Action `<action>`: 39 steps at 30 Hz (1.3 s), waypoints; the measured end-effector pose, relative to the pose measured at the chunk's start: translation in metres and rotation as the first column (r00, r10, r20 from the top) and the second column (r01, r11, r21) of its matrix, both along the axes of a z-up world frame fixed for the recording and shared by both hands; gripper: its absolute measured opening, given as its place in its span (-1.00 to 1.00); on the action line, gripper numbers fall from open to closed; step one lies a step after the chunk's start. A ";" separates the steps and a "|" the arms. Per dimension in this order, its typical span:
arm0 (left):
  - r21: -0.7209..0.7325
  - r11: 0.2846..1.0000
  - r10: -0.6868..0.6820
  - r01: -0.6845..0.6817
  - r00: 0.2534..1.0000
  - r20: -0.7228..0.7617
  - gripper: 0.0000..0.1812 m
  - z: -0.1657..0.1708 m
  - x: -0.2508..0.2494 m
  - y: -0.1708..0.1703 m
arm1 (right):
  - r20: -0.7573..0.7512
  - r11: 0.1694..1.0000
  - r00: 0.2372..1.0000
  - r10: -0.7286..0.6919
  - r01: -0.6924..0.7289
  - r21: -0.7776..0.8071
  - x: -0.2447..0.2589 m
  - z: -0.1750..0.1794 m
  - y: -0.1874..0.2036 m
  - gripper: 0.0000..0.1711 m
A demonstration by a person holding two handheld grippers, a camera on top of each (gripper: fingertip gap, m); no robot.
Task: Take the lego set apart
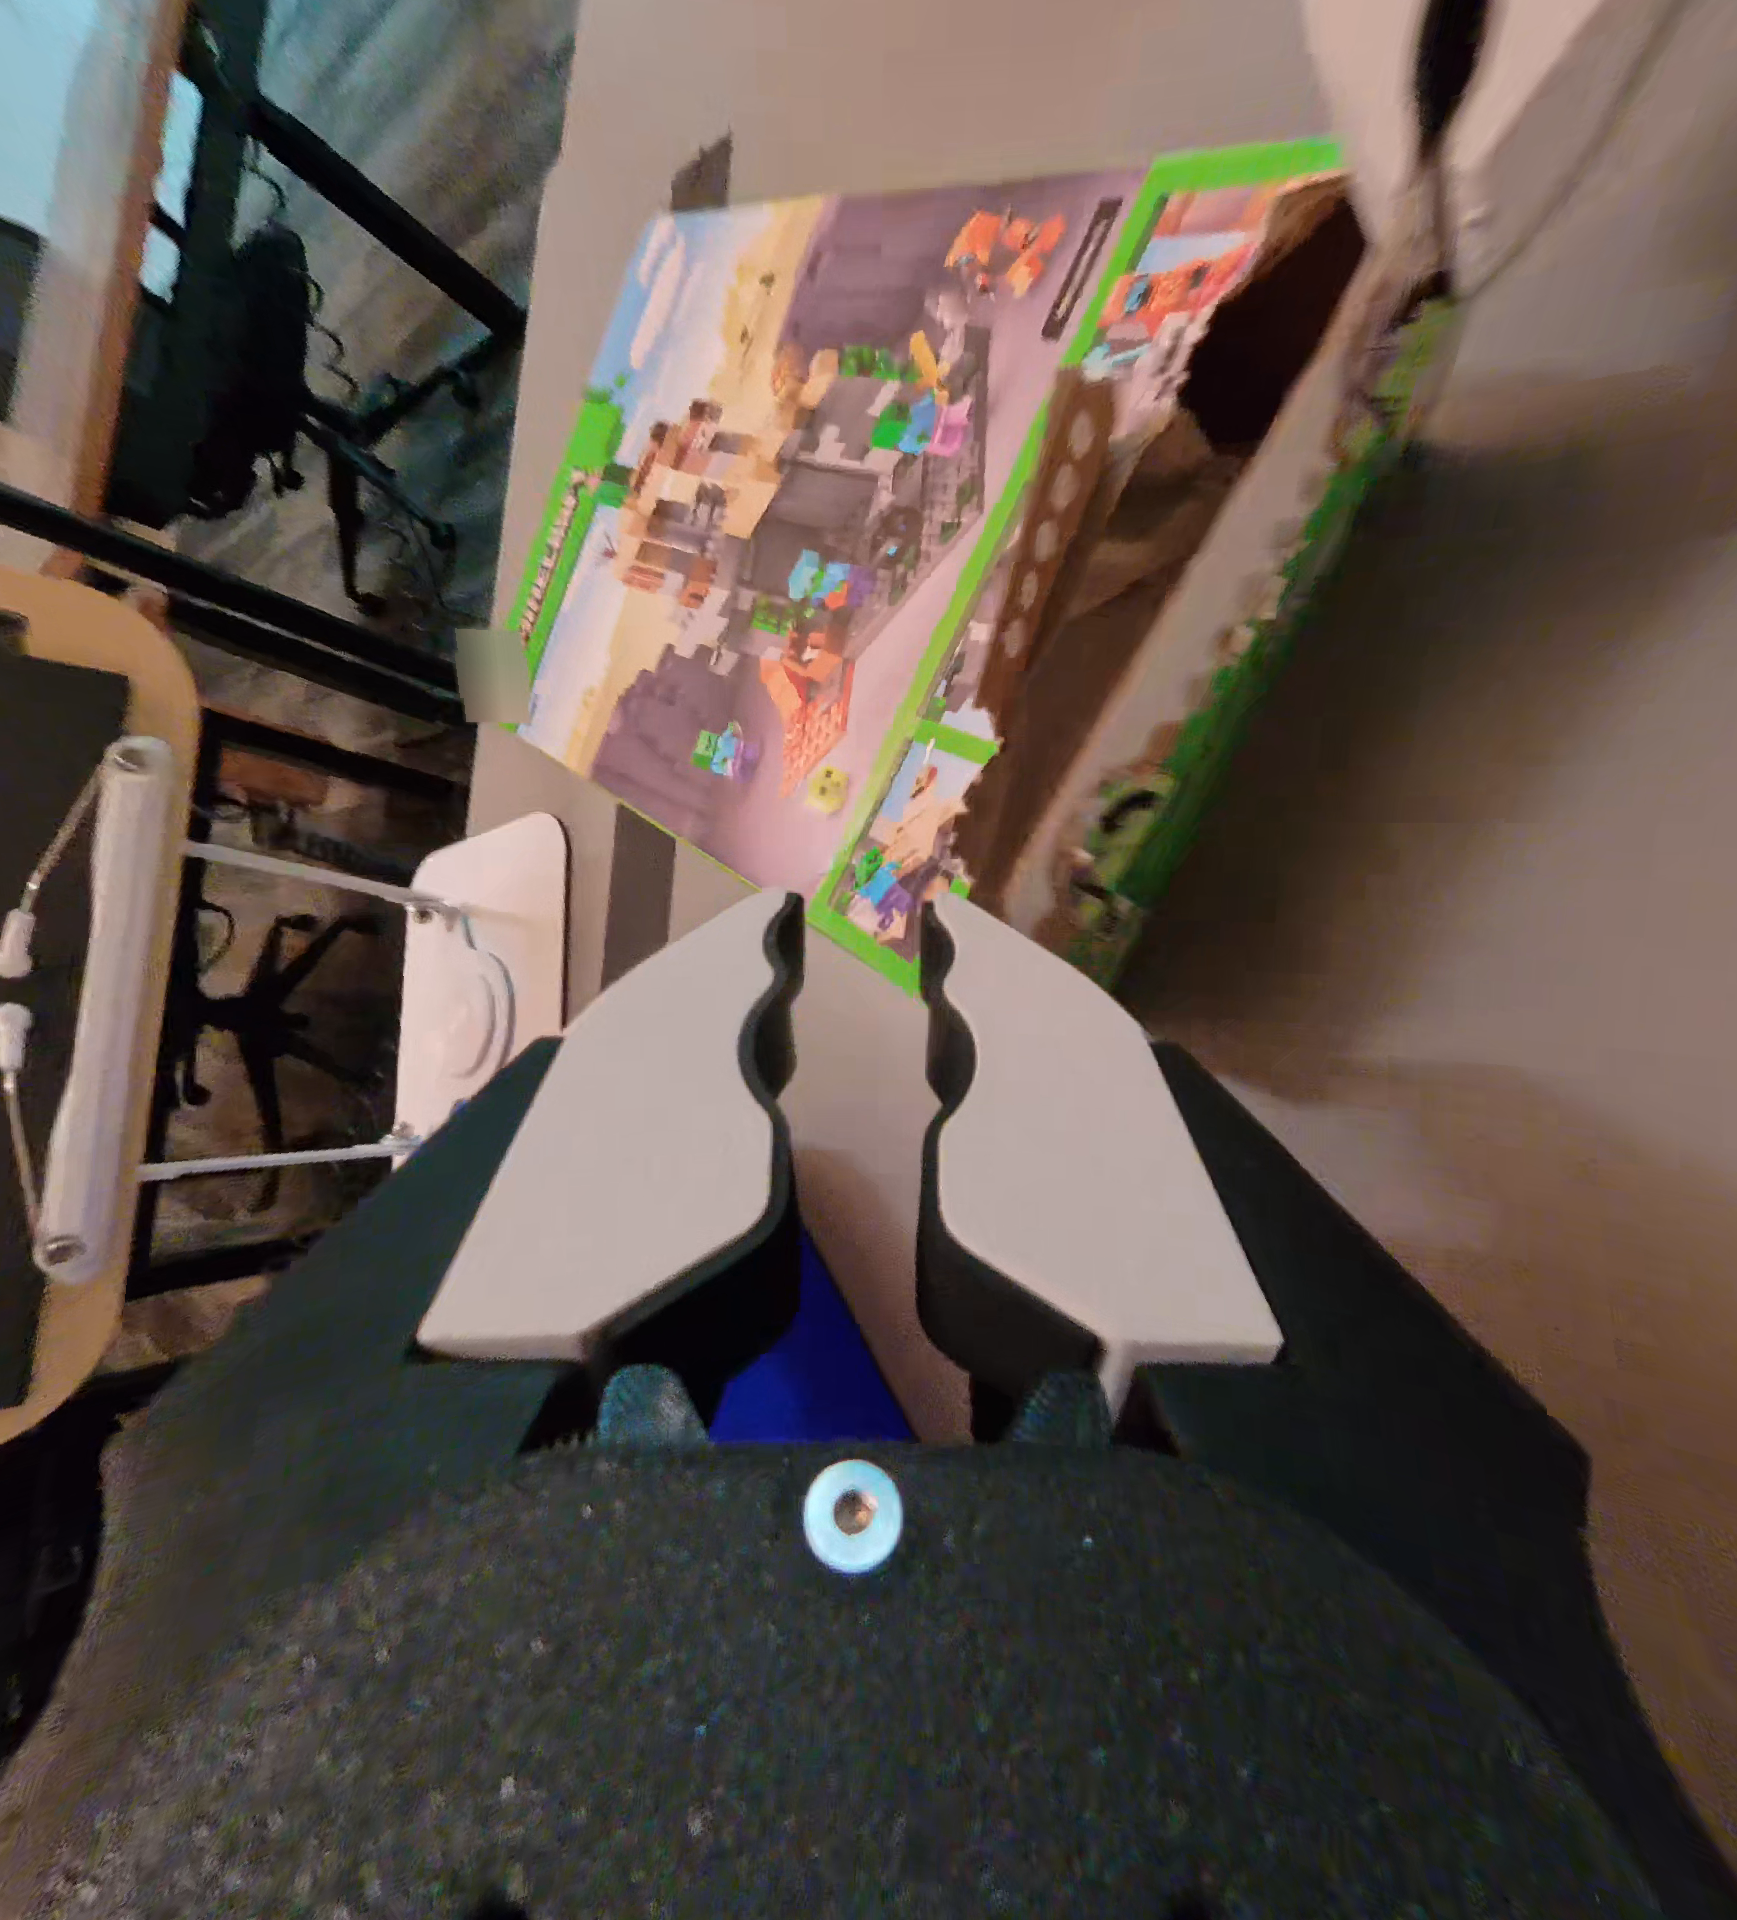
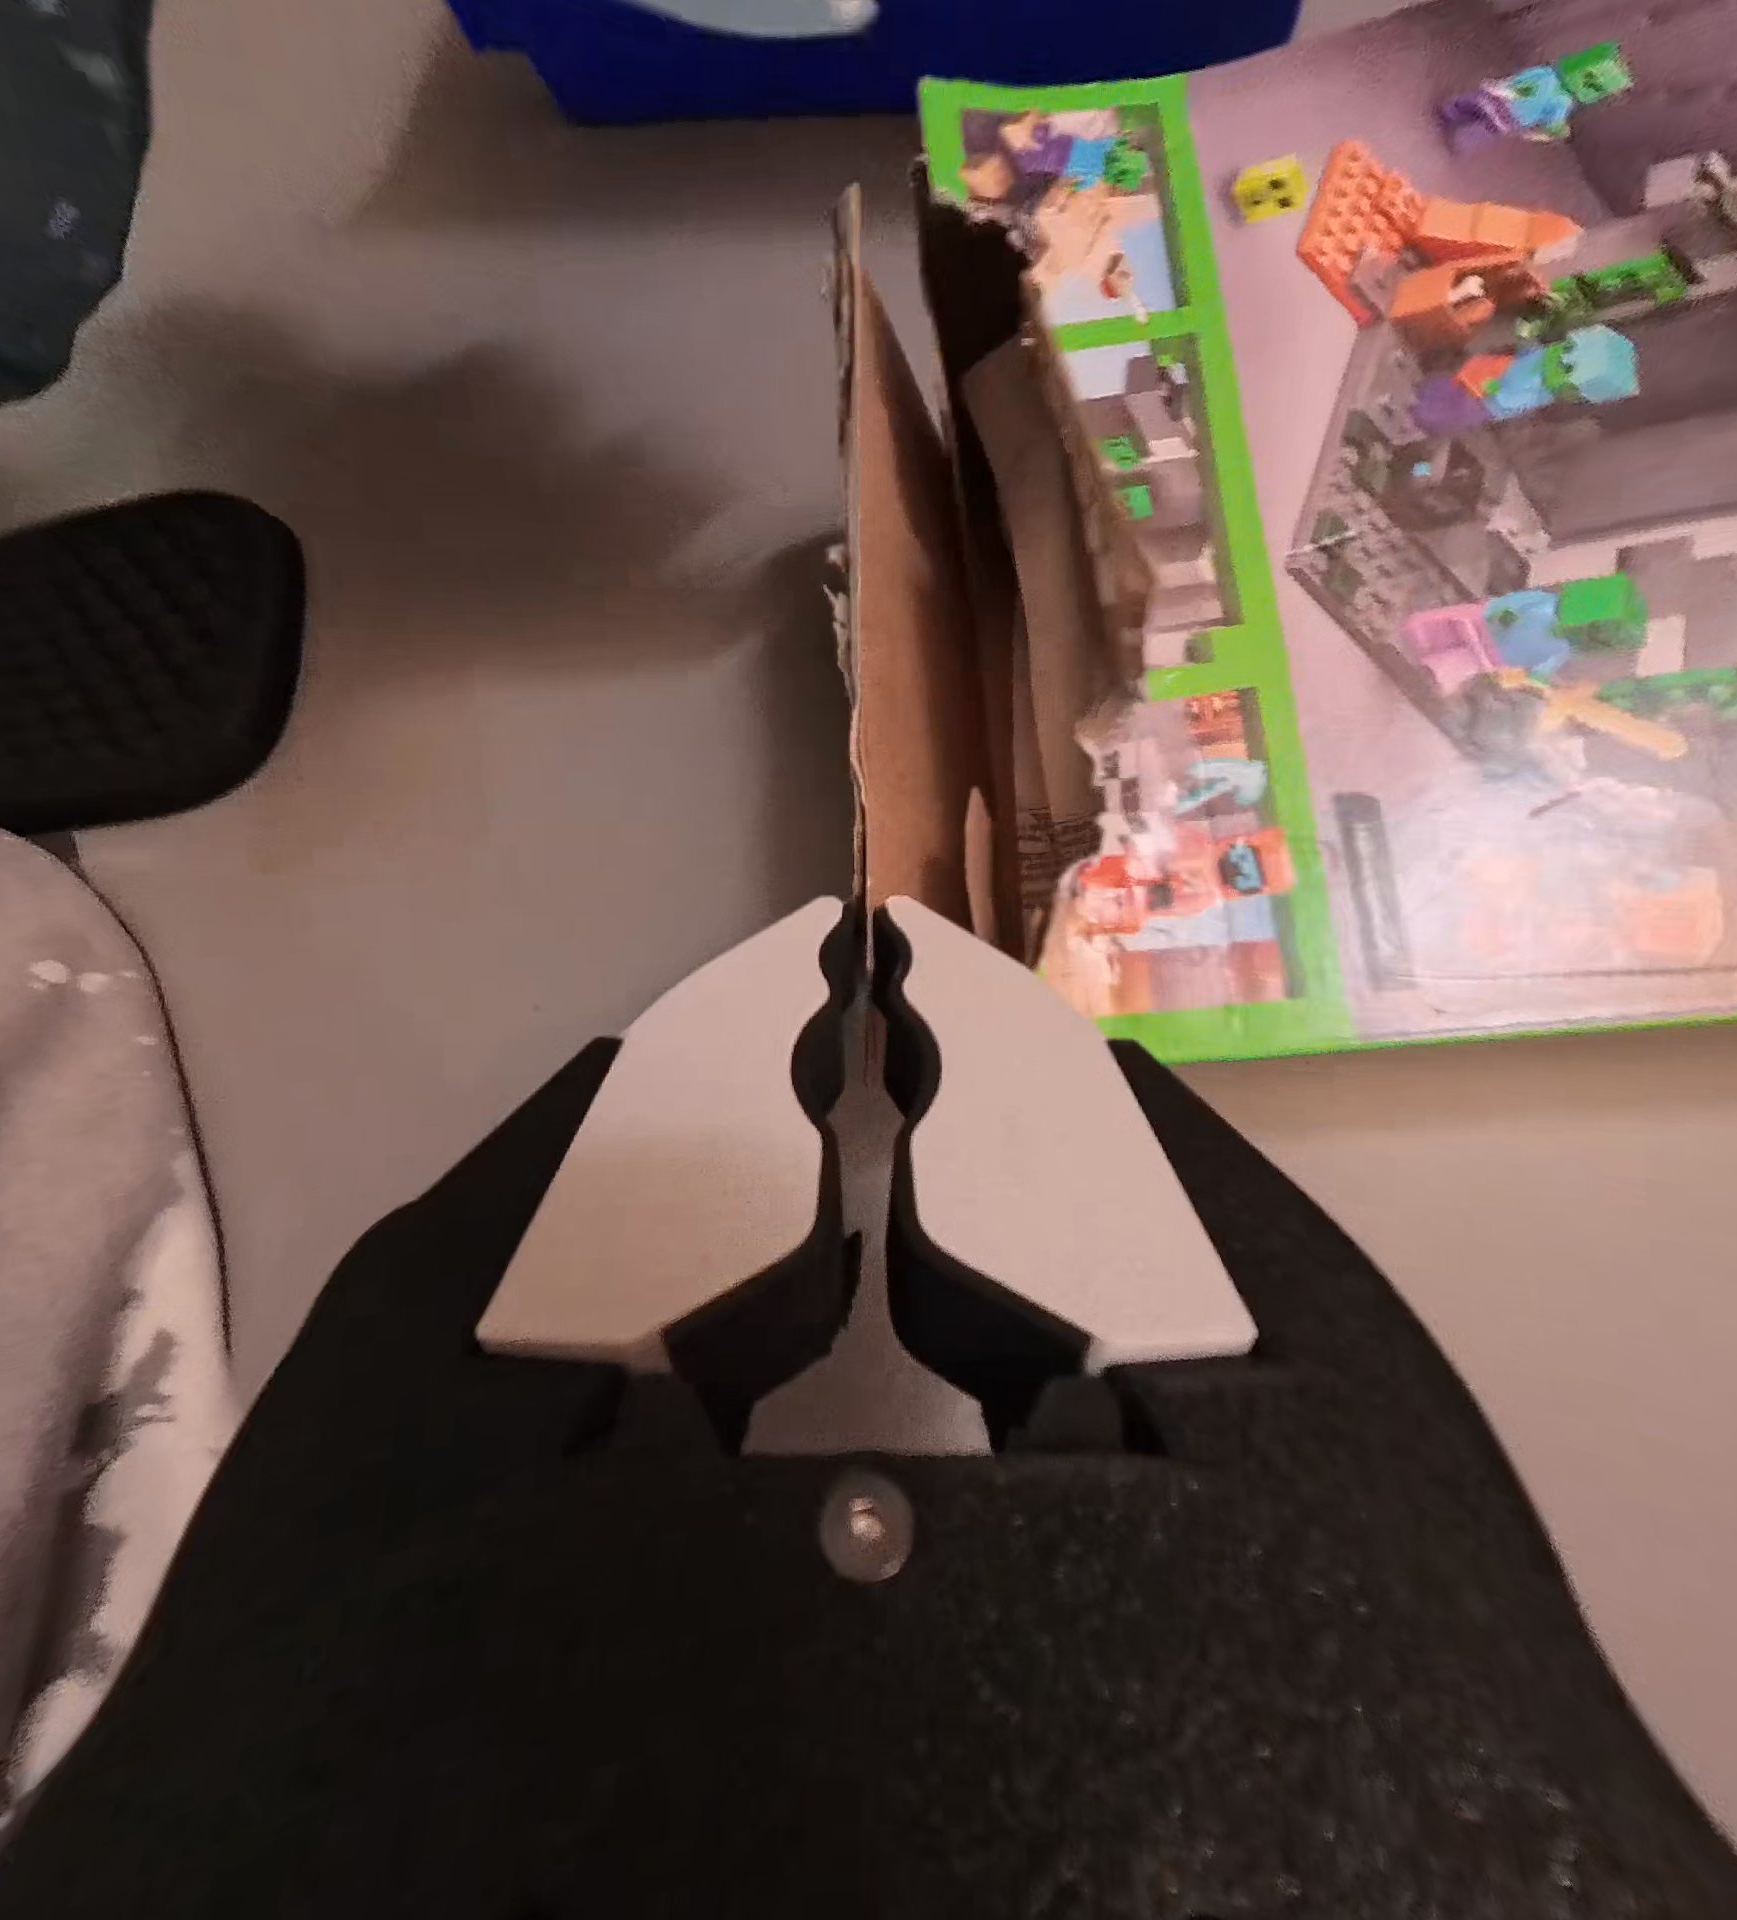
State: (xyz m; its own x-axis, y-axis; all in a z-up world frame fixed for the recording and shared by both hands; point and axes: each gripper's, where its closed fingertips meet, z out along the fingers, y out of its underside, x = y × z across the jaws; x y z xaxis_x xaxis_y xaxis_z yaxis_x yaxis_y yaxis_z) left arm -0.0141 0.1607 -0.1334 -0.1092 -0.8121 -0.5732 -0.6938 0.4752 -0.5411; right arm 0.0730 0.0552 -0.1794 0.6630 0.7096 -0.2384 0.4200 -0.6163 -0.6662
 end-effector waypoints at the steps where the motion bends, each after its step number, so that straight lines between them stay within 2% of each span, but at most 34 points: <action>1: 0.015 1.000 -0.017 0.017 1.000 0.005 -0.76 0.001 -0.004 -0.007 | -0.022 1.000 1.000 -0.008 0.008 -0.018 0.002 0.000 0.001 -0.98; 5: 0.116 0.992 -0.048 0.049 0.999 -0.013 -0.67 -0.012 -0.008 -0.022 | -0.123 0.991 0.992 -0.029 0.013 -0.131 0.003 0.000 0.002 -0.98; 8: 0.234 0.968 -0.099 0.087 0.994 0.041 -0.77 -0.018 0.004 -0.030 | -0.155 0.983 0.987 -0.044 0.015 -0.182 0.003 0.000 0.003 -0.98; 10: 0.308 0.945 -0.140 0.112 0.988 0.071 -0.74 -0.021 0.011 -0.038 | -0.179 0.978 0.982 -0.060 0.022 -0.209 0.003 0.001 0.004 -0.97; 14: 0.477 0.869 -0.126 0.131 0.991 -0.043 -0.65 -0.044 0.018 -0.032 | -0.194 0.973 0.979 -0.066 0.020 -0.229 0.003 0.001 0.004 -0.97; 17: 0.550 0.825 -0.121 0.128 0.991 -0.050 -0.66 -0.050 0.024 -0.025 | -0.196 0.972 0.978 -0.068 0.021 -0.234 0.003 0.000 0.005 -0.98; 22: 0.550 0.821 -0.123 0.150 0.989 -0.087 -0.71 -0.052 0.023 -0.026 | -0.208 0.974 0.976 -0.071 0.023 -0.225 0.003 0.000 0.005 -0.97; 25: 0.539 0.825 -0.135 0.169 0.986 -0.102 -0.77 -0.056 0.019 -0.031 | -0.170 0.985 0.983 -0.062 0.033 -0.171 0.003 0.000 0.003 -0.91; 29: 0.499 0.848 -0.137 0.176 0.984 -0.114 -0.83 -0.063 0.016 -0.034 | -0.024 0.998 0.999 -0.047 0.046 -0.039 0.010 0.000 -0.002 -0.71; 32: 0.525 0.838 -0.096 0.148 0.988 -0.124 -0.82 -0.062 0.015 -0.023 | 0.061 0.997 0.998 -0.032 0.028 0.066 0.016 0.008 -0.011 -0.72; 35: 0.530 0.835 -0.098 0.148 0.988 -0.122 -0.81 -0.059 0.018 -0.018 | 0.150 0.979 0.988 -0.044 0.013 0.205 0.017 0.013 -0.013 -0.70; 39: 0.525 0.838 -0.095 0.146 0.988 -0.124 -0.81 -0.055 0.025 -0.012 | 0.305 0.918 0.948 -0.095 -0.035 0.395 0.016 0.014 -0.004 -0.54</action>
